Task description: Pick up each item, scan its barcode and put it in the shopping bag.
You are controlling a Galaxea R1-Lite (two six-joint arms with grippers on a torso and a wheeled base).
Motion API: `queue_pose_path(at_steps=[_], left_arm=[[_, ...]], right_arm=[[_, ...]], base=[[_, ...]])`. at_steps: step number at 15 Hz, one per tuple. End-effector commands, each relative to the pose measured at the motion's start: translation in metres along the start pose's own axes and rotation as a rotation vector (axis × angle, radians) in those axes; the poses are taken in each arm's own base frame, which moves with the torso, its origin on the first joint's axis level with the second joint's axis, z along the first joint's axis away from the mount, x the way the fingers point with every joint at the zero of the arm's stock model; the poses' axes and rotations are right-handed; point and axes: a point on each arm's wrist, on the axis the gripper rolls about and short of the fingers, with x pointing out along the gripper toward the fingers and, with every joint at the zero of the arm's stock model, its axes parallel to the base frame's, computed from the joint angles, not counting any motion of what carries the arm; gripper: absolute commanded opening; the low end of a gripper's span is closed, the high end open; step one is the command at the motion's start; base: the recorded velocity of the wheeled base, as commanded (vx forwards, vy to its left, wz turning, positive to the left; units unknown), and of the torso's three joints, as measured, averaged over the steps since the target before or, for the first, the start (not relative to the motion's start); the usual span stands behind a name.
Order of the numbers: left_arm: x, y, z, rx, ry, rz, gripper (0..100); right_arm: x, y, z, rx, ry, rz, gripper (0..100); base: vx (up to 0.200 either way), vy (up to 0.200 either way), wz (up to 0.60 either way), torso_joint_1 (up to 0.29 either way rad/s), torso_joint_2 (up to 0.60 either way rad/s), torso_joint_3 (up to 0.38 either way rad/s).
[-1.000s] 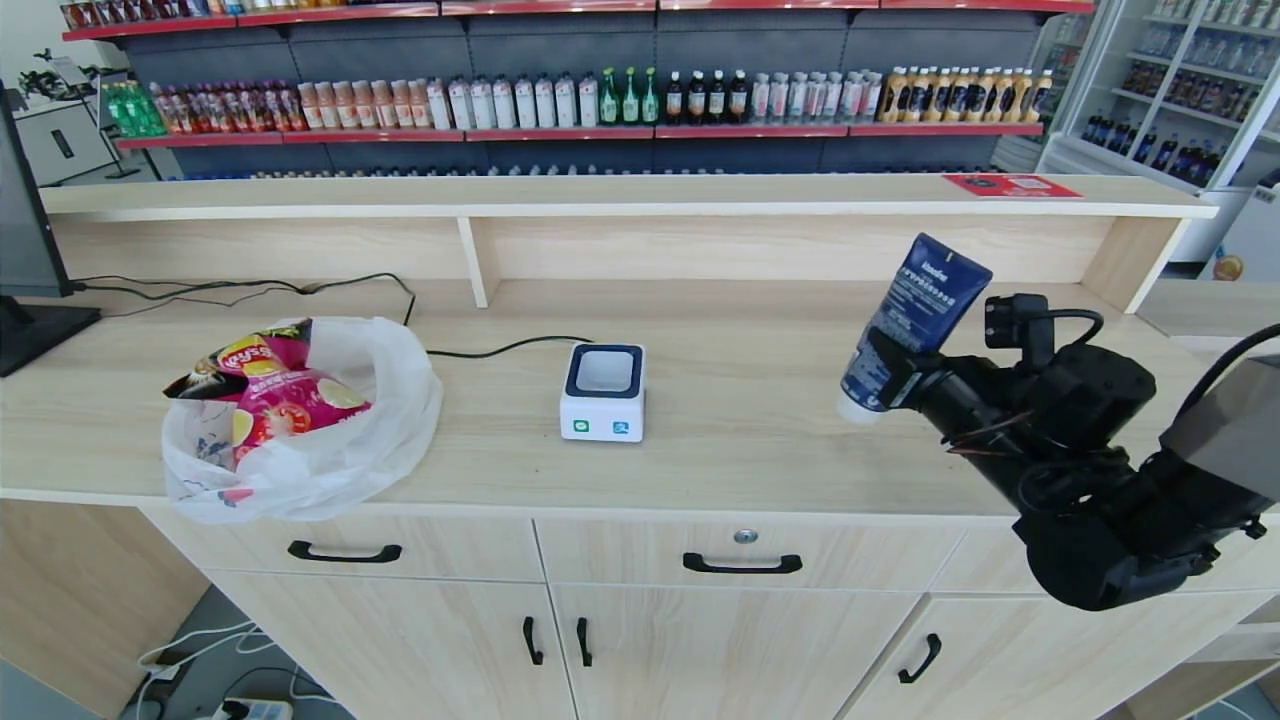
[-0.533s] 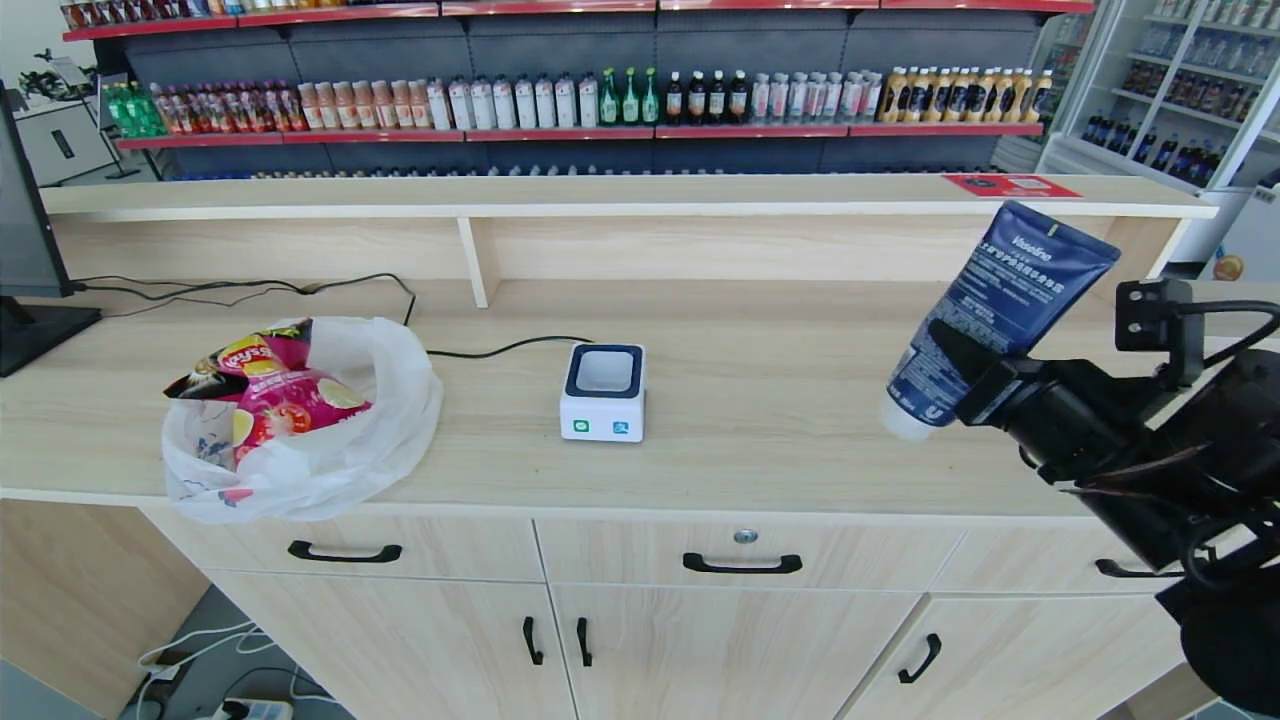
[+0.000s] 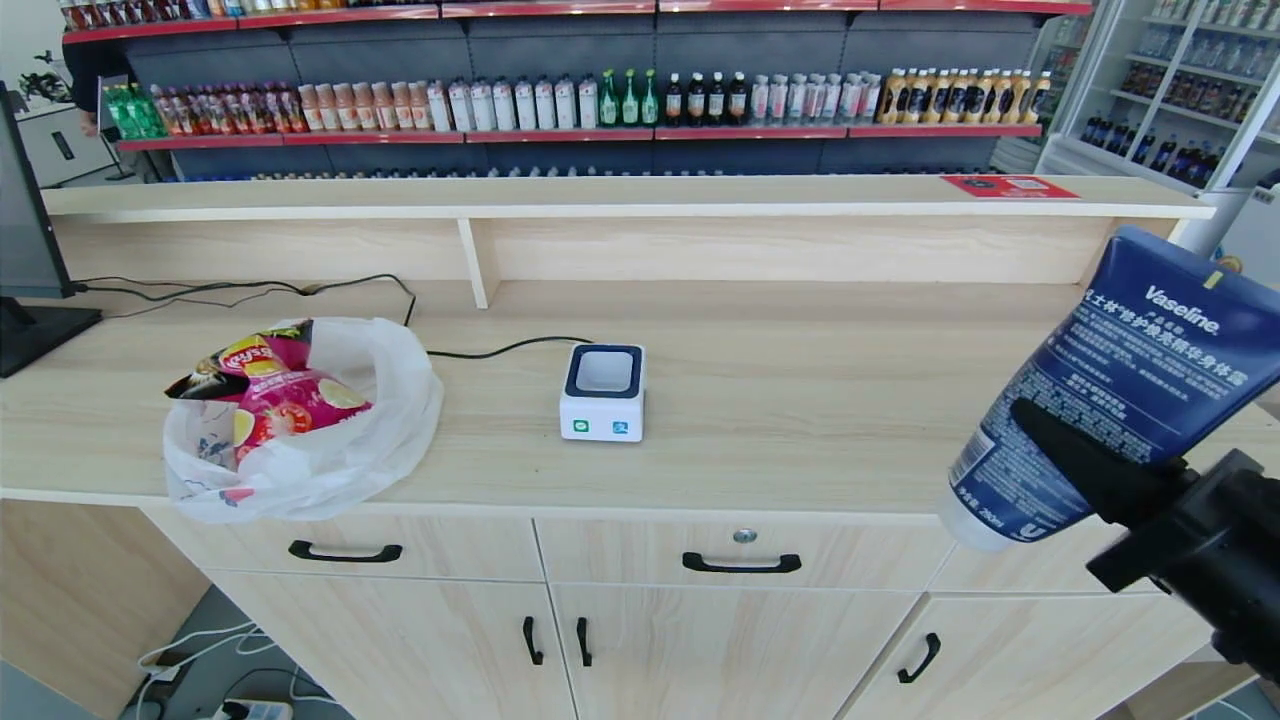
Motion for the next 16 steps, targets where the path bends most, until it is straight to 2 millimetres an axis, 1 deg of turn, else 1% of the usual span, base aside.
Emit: queue_pose_path(at_steps=[1, 3, 5, 7, 8, 9, 11, 12, 13, 14, 15, 16], left_arm=[[0.000, 0.000, 0.000, 0.000, 0.001, 0.001, 100], [0.000, 0.000, 0.000, 0.000, 0.001, 0.001, 100], [0.000, 0.000, 0.000, 0.000, -0.001, 0.001, 100], [0.000, 0.000, 0.000, 0.000, -0.001, 0.001, 100], [0.000, 0.000, 0.000, 0.000, 0.001, 0.001, 100], [0.000, 0.000, 0.000, 0.000, -0.001, 0.001, 100], [0.000, 0.000, 0.000, 0.000, 0.001, 0.001, 100], [0.000, 0.000, 0.000, 0.000, -0.001, 0.001, 100], [0.000, 0.000, 0.000, 0.000, -0.001, 0.001, 100], [0.000, 0.000, 0.000, 0.000, 0.001, 0.001, 100], [0.000, 0.000, 0.000, 0.000, -0.001, 0.001, 100], [0.000, 0.000, 0.000, 0.000, -0.001, 0.001, 100]], right_arm=[[-0.008, 0.002, 0.008, -0.003, -0.038, 0.010, 0], [-0.012, 0.002, 0.008, 0.012, -0.038, 0.013, 0], [-0.010, 0.002, 0.009, 0.047, -0.045, 0.018, 0], [-0.012, 0.004, 0.007, 0.071, -0.031, 0.044, 0], [-0.013, 0.005, 0.008, 0.153, -0.026, 0.090, 0], [-0.012, 0.006, 0.012, 0.201, -0.041, 0.123, 0], [-0.008, 0.008, 0.019, 0.243, -0.056, 0.225, 0], [-0.008, 0.010, 0.019, 0.260, -0.041, 0.277, 0], [-0.007, 0.010, 0.016, 0.265, -0.022, 0.303, 0], [-0.002, 0.011, 0.008, 0.269, 0.026, 0.343, 0], [0.004, 0.011, 0.006, 0.281, 0.041, 0.357, 0], [0.012, 0.013, 0.007, 0.312, 0.037, 0.373, 0]], base=[[0.000, 0.000, 0.00, 0.000, 0.00, 0.000], [0.000, 0.000, 0.00, 0.000, 0.00, 0.000], [0.000, 0.000, 0.00, 0.000, 0.00, 0.000], [0.000, 0.000, 0.00, 0.000, 0.00, 0.000], [0.000, 0.000, 0.00, 0.000, 0.00, 0.000], [0.000, 0.000, 0.00, 0.000, 0.00, 0.000], [0.000, 0.000, 0.00, 0.000, 0.00, 0.000], [0.000, 0.000, 0.00, 0.000, 0.00, 0.000], [0.000, 0.000, 0.00, 0.000, 0.00, 0.000], [0.000, 0.000, 0.00, 0.000, 0.00, 0.000], [0.000, 0.000, 0.00, 0.000, 0.00, 0.000], [0.000, 0.000, 0.00, 0.000, 0.00, 0.000]])
